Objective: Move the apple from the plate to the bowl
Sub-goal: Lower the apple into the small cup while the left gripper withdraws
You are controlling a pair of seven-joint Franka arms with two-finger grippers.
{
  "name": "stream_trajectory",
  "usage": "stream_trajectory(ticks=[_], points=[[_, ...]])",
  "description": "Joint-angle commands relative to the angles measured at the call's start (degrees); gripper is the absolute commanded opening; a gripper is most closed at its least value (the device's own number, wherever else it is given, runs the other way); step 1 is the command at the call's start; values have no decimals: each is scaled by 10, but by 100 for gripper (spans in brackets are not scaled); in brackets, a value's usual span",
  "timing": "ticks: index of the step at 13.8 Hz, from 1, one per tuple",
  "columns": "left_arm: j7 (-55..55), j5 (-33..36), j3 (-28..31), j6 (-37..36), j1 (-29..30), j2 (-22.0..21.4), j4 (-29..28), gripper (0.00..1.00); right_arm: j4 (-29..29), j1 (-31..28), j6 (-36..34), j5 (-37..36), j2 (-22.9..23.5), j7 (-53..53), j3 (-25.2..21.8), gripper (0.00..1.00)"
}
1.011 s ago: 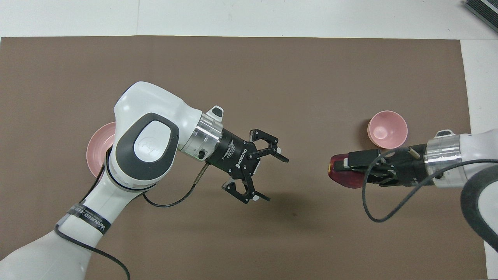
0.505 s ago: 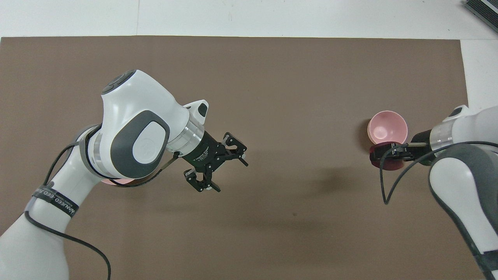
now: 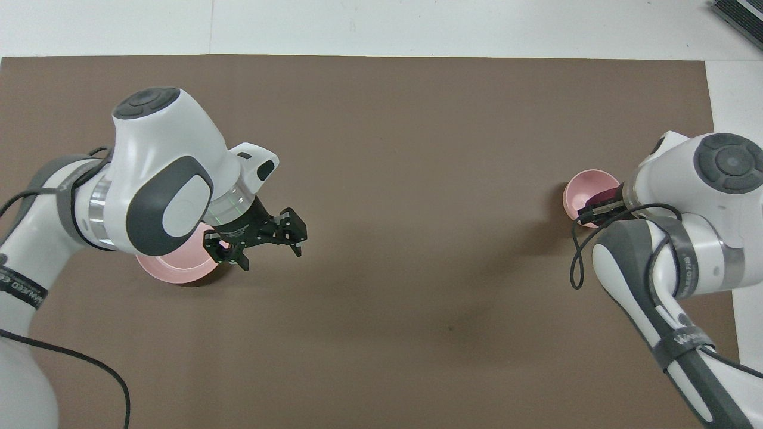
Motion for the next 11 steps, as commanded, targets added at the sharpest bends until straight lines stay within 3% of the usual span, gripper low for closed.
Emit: stream_trajectory(ticks=[1, 3, 7, 11], points=[[89, 82, -3, -38, 17, -14, 8, 100, 33, -1, 3, -48, 27, 15, 1, 0], [116, 116, -3, -51, 37, -22, 11, 100, 44, 2, 4, -57, 40, 25, 1, 0], [127, 102, -2, -67, 68, -24, 51, 100, 44, 4, 20, -73, 60, 62, 3, 0], [129, 101, -4, -15, 77, -26, 52, 100, 45, 11, 36, -70, 77, 74, 3, 0]])
